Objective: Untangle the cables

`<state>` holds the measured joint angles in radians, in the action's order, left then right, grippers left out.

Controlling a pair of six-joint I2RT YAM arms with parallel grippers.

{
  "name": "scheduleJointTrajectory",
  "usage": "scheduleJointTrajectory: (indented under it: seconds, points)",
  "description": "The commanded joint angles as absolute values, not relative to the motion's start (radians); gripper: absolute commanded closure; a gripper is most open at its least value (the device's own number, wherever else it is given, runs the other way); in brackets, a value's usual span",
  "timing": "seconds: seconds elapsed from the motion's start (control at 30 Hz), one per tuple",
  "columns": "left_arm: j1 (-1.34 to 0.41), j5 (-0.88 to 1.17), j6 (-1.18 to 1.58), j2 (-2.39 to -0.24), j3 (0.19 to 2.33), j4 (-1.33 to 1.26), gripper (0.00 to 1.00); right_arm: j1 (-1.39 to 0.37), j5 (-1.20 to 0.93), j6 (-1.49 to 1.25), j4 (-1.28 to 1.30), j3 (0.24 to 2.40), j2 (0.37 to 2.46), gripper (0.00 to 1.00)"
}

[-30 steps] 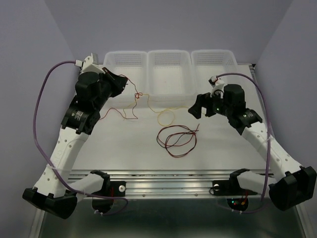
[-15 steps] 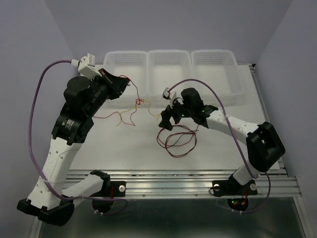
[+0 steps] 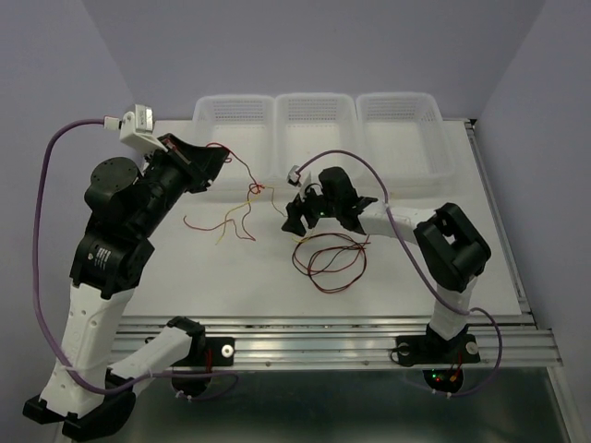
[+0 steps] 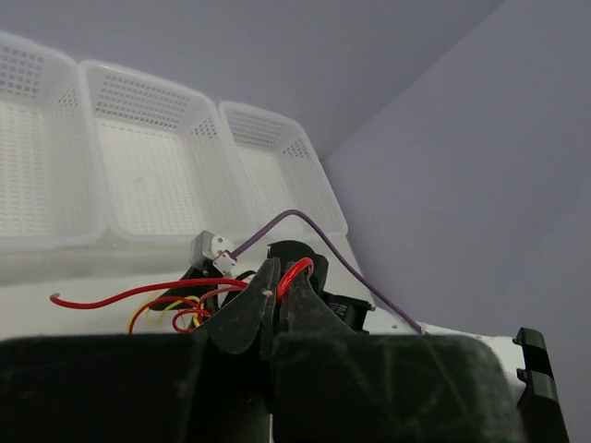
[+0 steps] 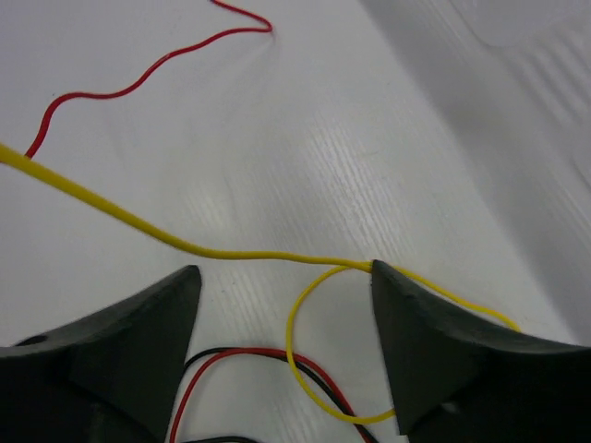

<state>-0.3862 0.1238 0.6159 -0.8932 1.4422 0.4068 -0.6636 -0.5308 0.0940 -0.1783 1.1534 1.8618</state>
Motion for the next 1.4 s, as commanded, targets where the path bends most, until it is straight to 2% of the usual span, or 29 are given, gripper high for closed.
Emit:
scheduleJointTrajectory:
  seconds: [0.0, 0.03, 0.07, 0.1, 0.17, 0.27, 0.37, 0.53, 0.6, 0.63, 0.67, 0.7, 0.73, 0.8, 1.1, 1.37]
  points:
    - [-0.39, 0.114, 0.588, -0.911, 1.549, 0.428, 1.0, -0.684, -0.523, 0.041, -0.362, 1.146, 1.865, 0.46]
    - [-0.39, 0.083, 0.581, -0.92, 1.578, 0.448, 1.0, -0.684, -0.502, 0.04, -0.341, 1.147, 1.861, 0.57]
    - [-0.39, 0.077, 0.566, -0.926, 1.615, 0.459, 1.0, -0.684, -0.486, 0.034, -0.341, 1.14, 1.852, 0.75]
    - [-0.391, 0.069, 0.566, -0.925, 1.624, 0.459, 1.0, -0.684, -0.463, 0.025, -0.344, 1.132, 1.841, 0.8]
    - [-0.39, 0.045, 0.565, -0.919, 1.617, 0.456, 1.0, -0.684, -0.402, 0.011, -0.345, 1.121, 1.796, 0.99]
    - [-0.39, 0.025, 0.574, -0.919, 1.603, 0.466, 1.0, -0.684, -0.338, 0.006, -0.345, 1.085, 1.709, 0.99]
    - [-0.39, 0.043, 0.571, -0.93, 1.617, 0.475, 1.0, -0.684, -0.375, 0.028, -0.319, 1.066, 1.648, 0.99]
    - [-0.391, 0.078, 0.566, -0.965, 1.678, 0.486, 1.0, -0.684, -0.348, 0.014, -0.287, 1.022, 1.632, 0.99]
    - [-0.391, 0.093, 0.563, -0.977, 1.715, 0.485, 1.0, -0.684, -0.342, 0.009, -0.269, 1.023, 1.652, 0.9]
    - [-0.39, 0.098, 0.563, -0.98, 1.726, 0.486, 1.0, -0.684, -0.354, 0.009, -0.255, 1.023, 1.658, 0.71]
    - [-0.39, 0.101, 0.563, -0.986, 1.742, 0.489, 1.0, -0.684, -0.398, 0.008, -0.25, 1.025, 1.663, 0.44]
    - [-0.39, 0.104, 0.566, -0.992, 1.747, 0.491, 1.0, -0.684, -0.403, 0.005, -0.247, 1.026, 1.677, 0.38]
    - [-0.39, 0.11, 0.566, -0.994, 1.75, 0.489, 1.0, -0.684, -0.402, 0.005, -0.242, 1.026, 1.684, 0.25]
    - [-0.39, 0.104, 0.566, -0.997, 1.772, 0.502, 1.0, -0.684, -0.37, 0.008, -0.224, 1.031, 1.698, 0.14]
    - [-0.39, 0.081, 0.552, -1.029, 1.847, 0.538, 1.0, -0.684, -0.342, 0.003, -0.169, 0.962, 1.578, 0.06]
    - [-0.39, 0.091, 0.563, -1.008, 1.812, 0.522, 1.0, -0.693, -0.456, -0.115, -0.313, 0.968, 1.718, 0.08]
